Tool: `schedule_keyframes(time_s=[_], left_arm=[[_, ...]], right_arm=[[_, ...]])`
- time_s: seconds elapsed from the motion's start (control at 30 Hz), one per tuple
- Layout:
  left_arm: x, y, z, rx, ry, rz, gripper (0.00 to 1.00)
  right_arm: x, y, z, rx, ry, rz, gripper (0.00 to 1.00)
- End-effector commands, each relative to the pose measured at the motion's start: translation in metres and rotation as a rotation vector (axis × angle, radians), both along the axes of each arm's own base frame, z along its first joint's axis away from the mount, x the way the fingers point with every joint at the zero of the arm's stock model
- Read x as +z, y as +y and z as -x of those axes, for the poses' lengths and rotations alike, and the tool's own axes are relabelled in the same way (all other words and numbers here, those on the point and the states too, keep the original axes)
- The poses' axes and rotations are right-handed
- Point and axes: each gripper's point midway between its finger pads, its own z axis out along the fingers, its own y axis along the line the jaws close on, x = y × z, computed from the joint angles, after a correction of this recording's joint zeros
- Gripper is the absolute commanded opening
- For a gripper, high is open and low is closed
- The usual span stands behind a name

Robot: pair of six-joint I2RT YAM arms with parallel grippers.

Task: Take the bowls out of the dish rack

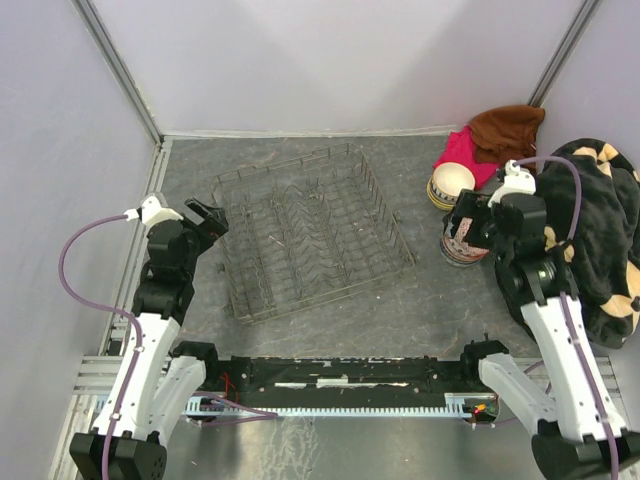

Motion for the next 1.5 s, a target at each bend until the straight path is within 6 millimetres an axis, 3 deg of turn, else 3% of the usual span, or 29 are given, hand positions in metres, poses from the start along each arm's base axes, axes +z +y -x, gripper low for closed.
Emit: schedule_keyframes(time_s=[0.0,0.17,0.57,0.87,1.03,1.07,1.17,1.3,1.47], left_arm=[[0.026,-0.007,-0.005,-0.014,-0.094,0.064,0.99],[0.029,-0.009,0.0,-0.021,-0.103,0.076,1.0],[0.043,-0.009,0.008,-0.031,-0.123,0.064,0.99],[0.047,-0.008,0.01,-0.028,-0.118,0.058,0.99],[0.048,-0.008,0.011,-0.031,-0.119,0.056,0.99],[0.046,-0.007,0.012,-0.026,-0.117,0.051,0.99],[0.046,-0.006,0.012,-0.021,-0.116,0.048,0.99],[0.045,-0.006,0.012,-0.022,-0.115,0.048,0.99],[0.044,-0.004,0.013,-0.016,-0.112,0.042,0.99]], right_arm=[[0.028,0.024,0.007,0.071,-0.143,-0.081,0.99],[0.027,0.041,0.024,0.147,-0.156,-0.068,0.99],[0.007,0.111,0.043,0.419,-0.136,-0.006,0.99],[-0.001,0.21,0.059,0.611,-0.161,0.213,0.99],[-0.005,0.242,0.068,0.64,-0.208,0.22,0.99],[-0.012,0.261,0.083,0.71,-0.213,0.207,0.99],[-0.02,0.281,0.104,0.786,-0.215,0.218,0.99],[-0.037,0.293,0.124,0.787,-0.233,0.312,1.0],[-0.043,0.286,0.122,0.714,-0.237,0.306,1.0]])
